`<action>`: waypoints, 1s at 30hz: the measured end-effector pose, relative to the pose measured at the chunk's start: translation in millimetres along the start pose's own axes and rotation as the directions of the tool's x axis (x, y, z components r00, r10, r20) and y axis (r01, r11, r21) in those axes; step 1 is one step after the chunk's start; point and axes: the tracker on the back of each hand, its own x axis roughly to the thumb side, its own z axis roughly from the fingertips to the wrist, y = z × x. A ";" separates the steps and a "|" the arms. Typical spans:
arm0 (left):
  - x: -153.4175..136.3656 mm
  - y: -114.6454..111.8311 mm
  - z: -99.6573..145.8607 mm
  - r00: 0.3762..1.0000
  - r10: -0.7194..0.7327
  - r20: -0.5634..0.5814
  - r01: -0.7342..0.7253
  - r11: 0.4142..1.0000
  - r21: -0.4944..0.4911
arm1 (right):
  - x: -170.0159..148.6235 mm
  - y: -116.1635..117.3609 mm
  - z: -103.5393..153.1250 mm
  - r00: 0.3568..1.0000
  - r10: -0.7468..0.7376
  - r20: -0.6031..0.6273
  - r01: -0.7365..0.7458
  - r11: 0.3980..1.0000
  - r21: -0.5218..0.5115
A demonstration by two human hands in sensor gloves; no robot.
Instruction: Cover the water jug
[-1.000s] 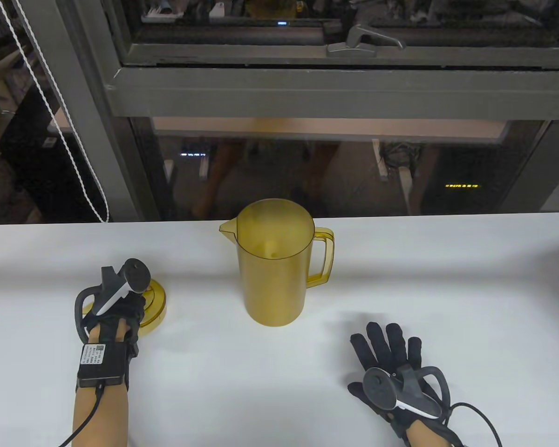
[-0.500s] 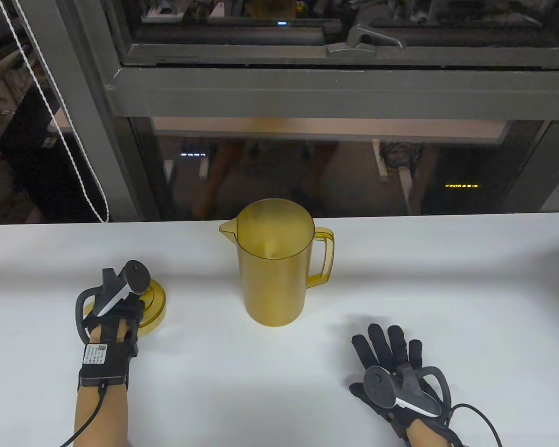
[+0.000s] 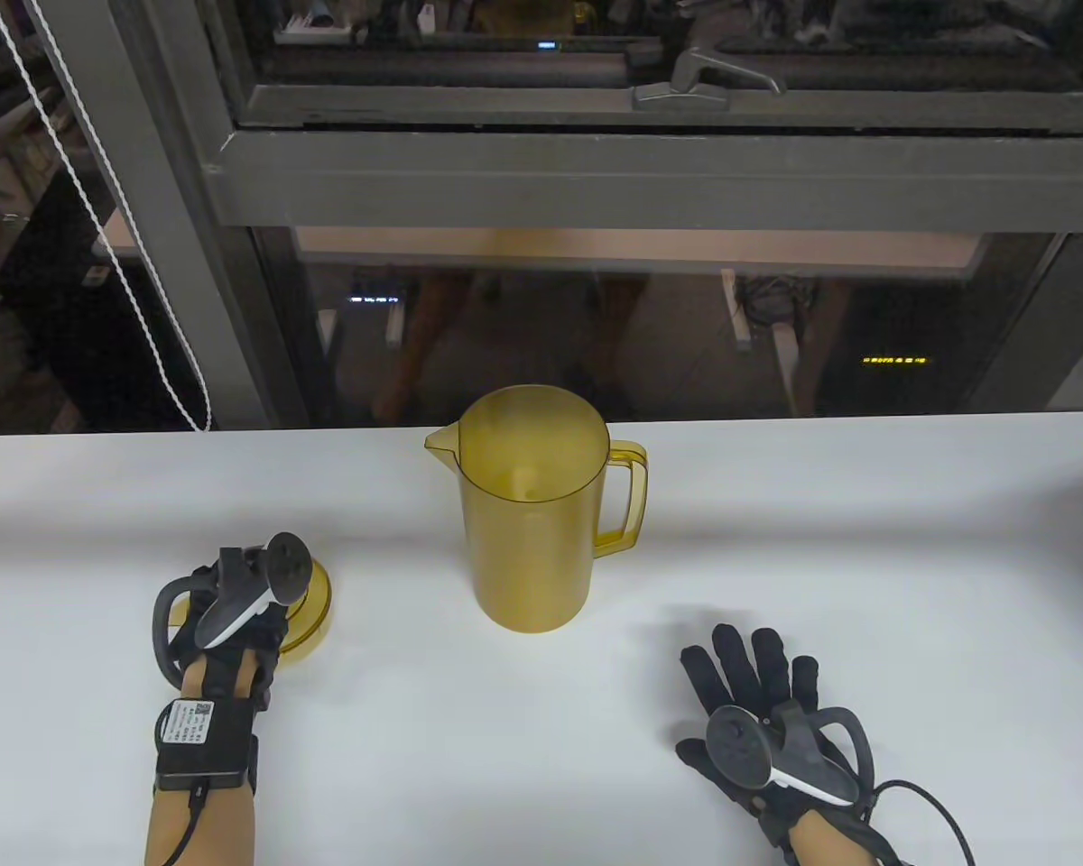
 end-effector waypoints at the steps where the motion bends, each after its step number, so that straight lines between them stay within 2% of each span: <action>1: 1.5 6.7 5.0 1.000 0.003 0.005 -0.003 1.000 0.010 | 0.7 -1.4 0.4 1.000 -0.002 0.004 0.002 1.000 -0.005; 9: 16.6 64.8 47.3 1.000 0.003 0.022 -0.006 0.994 0.109 | 6.4 -13.4 4.9 0.999 -0.024 0.041 0.027 0.998 -0.052; 19: 52.2 150.1 100.4 0.997 -0.080 0.015 0.073 0.965 0.252 | 8.3 -19.9 7.1 0.996 -0.055 0.066 0.059 0.995 -0.074; 24: 67.0 189.4 115.7 0.995 -0.097 0.001 0.092 0.942 0.323 | 5.3 -18.8 5.1 0.997 -0.065 0.051 0.069 0.995 -0.066; 30: 85.0 222.1 116.5 0.999 -0.046 0.029 0.032 0.928 0.372 | 2.4 -20.7 6.9 0.996 -0.075 0.045 0.078 0.994 -0.076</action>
